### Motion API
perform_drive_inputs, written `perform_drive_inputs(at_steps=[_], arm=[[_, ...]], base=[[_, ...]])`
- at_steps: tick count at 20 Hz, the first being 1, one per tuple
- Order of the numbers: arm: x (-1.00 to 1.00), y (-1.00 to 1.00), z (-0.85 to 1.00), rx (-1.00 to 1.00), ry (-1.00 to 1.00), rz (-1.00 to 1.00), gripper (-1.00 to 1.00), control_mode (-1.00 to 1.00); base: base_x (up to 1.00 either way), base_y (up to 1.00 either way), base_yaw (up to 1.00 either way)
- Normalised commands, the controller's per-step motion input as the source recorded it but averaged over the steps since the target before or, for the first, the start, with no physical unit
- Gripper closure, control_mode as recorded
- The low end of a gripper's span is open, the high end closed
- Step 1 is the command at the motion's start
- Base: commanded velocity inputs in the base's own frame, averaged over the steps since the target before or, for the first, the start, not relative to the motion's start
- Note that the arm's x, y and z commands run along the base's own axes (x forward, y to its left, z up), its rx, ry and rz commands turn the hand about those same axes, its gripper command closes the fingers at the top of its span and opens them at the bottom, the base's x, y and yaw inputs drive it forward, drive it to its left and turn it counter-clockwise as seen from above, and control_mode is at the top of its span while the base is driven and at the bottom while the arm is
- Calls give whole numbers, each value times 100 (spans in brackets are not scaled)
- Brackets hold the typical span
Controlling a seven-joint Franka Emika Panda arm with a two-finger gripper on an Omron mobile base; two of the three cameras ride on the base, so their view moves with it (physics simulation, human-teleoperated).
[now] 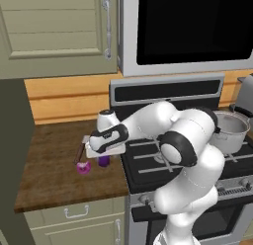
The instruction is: Put the eggplant and onion in the pot. Retrieve the spatula and lightly stir the vegetables in the pot.
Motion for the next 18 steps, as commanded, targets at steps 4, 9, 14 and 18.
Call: perform_drive_inputs(at_steps=[4, 9, 14, 18], arm=[[3, 1, -20, 0, 0, 0, 100, -100], [-3, 0, -16, 0, 0, 0, 100, -100], [-80, -19, 10, 1, -11, 0, 100, -100], [-100, -31, 67, 1, -20, 0, 100, -100]], base=[[0, 0, 0], [0, 0, 0], [0, 0, 0], [0, 0, 0]])
